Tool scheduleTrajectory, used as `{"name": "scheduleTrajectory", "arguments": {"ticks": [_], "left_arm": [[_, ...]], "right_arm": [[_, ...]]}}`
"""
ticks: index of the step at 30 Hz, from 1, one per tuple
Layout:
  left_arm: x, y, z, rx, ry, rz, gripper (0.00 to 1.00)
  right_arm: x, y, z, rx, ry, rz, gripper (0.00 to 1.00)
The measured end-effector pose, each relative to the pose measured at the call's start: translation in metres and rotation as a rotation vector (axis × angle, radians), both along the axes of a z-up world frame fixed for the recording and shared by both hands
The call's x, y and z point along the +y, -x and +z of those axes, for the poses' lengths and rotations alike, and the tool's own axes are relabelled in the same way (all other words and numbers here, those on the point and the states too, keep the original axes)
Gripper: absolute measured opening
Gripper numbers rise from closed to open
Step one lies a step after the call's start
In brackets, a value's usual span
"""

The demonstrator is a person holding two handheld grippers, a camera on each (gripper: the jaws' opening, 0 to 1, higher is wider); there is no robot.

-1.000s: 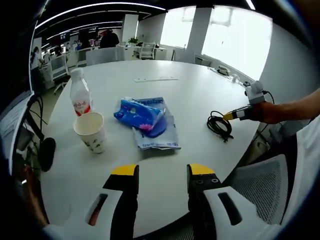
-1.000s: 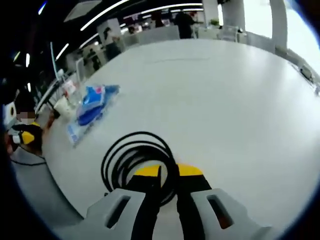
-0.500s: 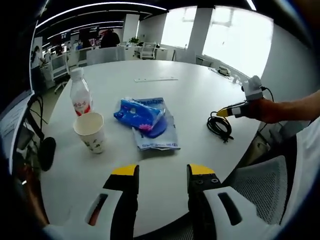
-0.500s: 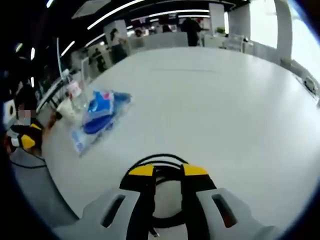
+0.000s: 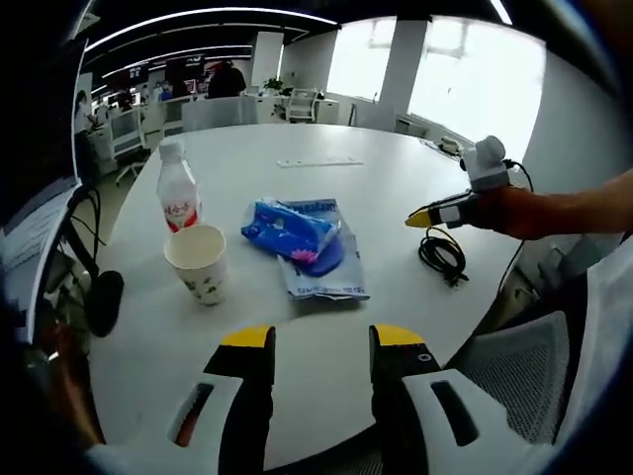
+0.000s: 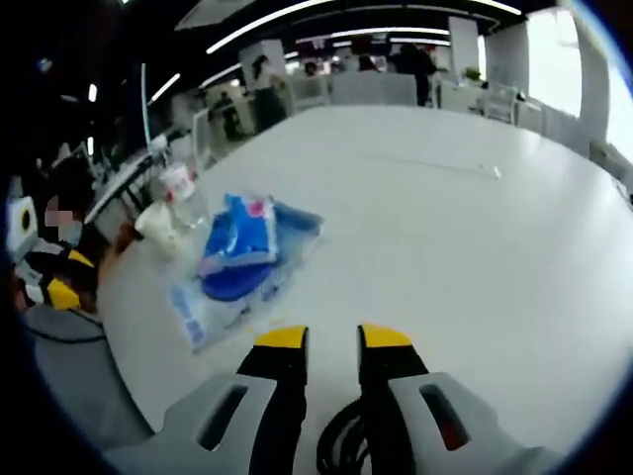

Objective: Arrange the tabletop items into an orderly group along one side of the table until the central work area is clear of visible clutter.

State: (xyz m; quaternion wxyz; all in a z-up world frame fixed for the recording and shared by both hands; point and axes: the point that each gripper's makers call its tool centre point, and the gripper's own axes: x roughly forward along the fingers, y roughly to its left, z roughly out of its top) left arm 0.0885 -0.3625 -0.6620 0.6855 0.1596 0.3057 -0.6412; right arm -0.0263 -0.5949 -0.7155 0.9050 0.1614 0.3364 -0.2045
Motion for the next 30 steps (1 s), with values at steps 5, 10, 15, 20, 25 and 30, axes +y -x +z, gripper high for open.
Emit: {"name": "scheduleTrajectory", "arguments": {"ticks": [5,10,15,20,25,30], "left_arm": [[0.003,0.000,-0.001,0.004,0.003,0.009,0.37],[0.006,-0.002,-0.001,0.005,0.004,0.015,0.37],[0.007,-0.005,-0.001,0.003,0.004,0.020,0.37],[0.007,-0.008,-0.001,0.004,0.009,0.026,0.37],[0.008,-0.008,-0.001,0.007,0.008,0.026,0.37],[0.010,-0.010,0.000,0.004,0.008,0.030,0.37]], "right_arm": [[0.019,-0.032,0.000,-0.039,-0.045,0.030,0.17],[0.036,-0.061,0.005,-0.139,-0.144,0.007,0.21],[0.047,-0.082,-0.004,-0.126,-0.178,0.009,0.24],[0.056,-0.093,-0.016,-0.106,-0.212,-0.023,0.27],[0.059,-0.104,-0.019,-0.128,-0.269,-0.102,0.30],[0.058,-0.111,-0.021,-0.129,-0.289,-0.145,0.30]]}}
